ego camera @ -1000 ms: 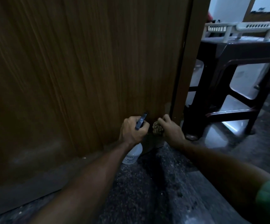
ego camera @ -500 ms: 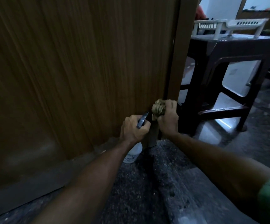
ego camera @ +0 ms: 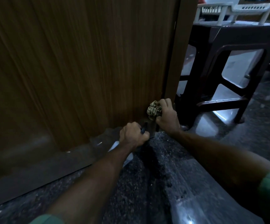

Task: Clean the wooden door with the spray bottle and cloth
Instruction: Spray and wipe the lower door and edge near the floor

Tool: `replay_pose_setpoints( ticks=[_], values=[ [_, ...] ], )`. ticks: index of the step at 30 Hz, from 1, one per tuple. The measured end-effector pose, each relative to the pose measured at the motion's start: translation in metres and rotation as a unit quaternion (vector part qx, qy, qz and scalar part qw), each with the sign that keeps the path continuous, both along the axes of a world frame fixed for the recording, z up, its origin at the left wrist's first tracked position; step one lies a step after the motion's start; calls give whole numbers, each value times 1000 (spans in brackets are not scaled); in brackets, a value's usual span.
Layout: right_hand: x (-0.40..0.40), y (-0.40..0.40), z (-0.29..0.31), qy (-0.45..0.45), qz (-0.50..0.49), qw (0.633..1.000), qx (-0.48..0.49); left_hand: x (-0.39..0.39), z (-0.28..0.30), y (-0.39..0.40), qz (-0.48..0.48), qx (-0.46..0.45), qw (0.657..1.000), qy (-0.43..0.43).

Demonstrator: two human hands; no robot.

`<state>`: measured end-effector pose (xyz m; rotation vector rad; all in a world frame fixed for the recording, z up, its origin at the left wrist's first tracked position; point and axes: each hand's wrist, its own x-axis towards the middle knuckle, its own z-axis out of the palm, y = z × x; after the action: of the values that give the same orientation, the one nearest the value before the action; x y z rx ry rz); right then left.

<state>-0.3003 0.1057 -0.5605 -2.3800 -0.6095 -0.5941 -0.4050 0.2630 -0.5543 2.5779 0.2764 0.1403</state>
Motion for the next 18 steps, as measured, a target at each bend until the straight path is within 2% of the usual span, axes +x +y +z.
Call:
replay_pose_setpoints(
  ticks=[4,6,9,11,14,15,16,18],
  values=[
    [-7,12,-21,-12,-33,999,-11,-2,-15,6,14,0,1000,-3],
    [-8,17,-42,35,-46,998,-36,-4,-21,14,5,-32,999,-18],
    [-3,15,-80,161,-11,984,-73,-7,-29,24,-2,-71,997,-40],
    [-8,20,-97,194,-26,981,-7,-7,-33,28,-20,-84,995,-52],
    [-23,51,-95,155,-139,957,202,-7,-41,33,-59,-91,991,-78],
    [-27,60,-89,147,-159,946,242,-7,-41,35,-64,-91,990,-89],
    [-29,65,-87,136,-159,945,251,-7,-46,37,-63,-93,989,-99],
    [-29,60,-82,62,-93,982,154,-9,-48,41,-57,-104,985,-124]
  ],
)
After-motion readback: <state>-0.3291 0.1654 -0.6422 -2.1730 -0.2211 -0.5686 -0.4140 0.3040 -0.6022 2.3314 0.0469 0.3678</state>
